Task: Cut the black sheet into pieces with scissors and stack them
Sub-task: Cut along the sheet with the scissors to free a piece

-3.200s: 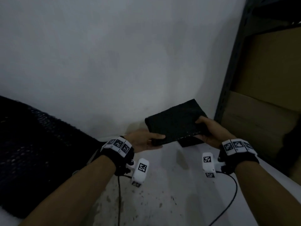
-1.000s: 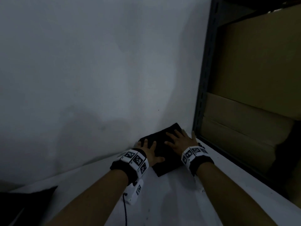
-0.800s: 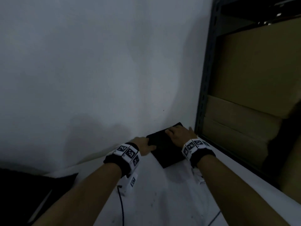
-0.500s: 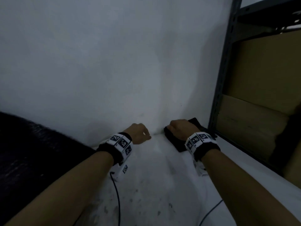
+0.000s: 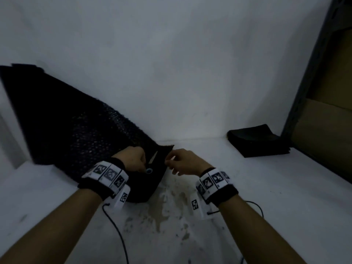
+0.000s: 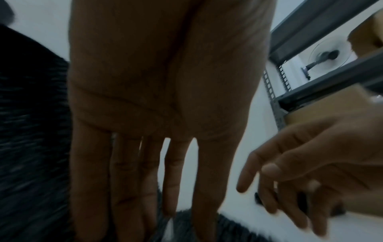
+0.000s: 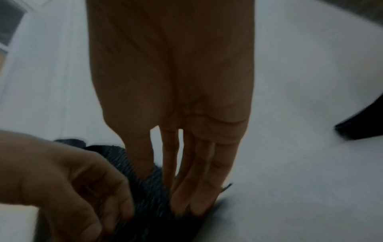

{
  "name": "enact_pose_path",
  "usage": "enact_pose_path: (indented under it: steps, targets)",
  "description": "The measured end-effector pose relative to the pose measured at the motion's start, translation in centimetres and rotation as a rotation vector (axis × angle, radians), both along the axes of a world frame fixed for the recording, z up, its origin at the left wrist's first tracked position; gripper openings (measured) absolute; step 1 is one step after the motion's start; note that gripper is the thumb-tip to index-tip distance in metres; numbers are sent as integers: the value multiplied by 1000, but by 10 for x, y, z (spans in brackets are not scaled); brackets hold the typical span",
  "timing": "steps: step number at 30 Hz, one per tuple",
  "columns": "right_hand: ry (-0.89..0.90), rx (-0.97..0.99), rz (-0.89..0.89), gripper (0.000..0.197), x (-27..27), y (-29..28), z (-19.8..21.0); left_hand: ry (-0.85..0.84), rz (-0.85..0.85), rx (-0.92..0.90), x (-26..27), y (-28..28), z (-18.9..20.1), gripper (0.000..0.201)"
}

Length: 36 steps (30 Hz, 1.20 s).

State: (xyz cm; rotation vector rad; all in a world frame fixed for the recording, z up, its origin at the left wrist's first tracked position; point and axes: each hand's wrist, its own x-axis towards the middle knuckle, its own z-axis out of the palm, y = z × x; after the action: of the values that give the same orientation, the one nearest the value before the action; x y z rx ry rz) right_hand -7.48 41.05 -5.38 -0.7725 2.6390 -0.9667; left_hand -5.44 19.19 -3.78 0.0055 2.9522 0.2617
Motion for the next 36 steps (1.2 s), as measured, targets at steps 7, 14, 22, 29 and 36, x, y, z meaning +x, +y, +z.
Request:
enact_pose_path:
  steps: [7, 14, 22, 29, 36]
  targets:
    - [172, 231, 115, 39, -4, -64, -34, -83, 28, -79, 19, -21, -43, 54]
    - [189, 447, 117, 42, -7, -84, -51, -76, 31, -72, 17, -23, -51, 56]
    - [233, 504, 62, 30, -13, -76, -41, -157, -10, -42, 7, -24, -46, 75]
    - [23, 409, -136, 59, -26, -59, -40, -103, -98, 2, 0, -21, -54, 42]
    - [-4, 184, -308, 59, -38, -28, -26, 68, -88, -28, -15, 12, -70, 49]
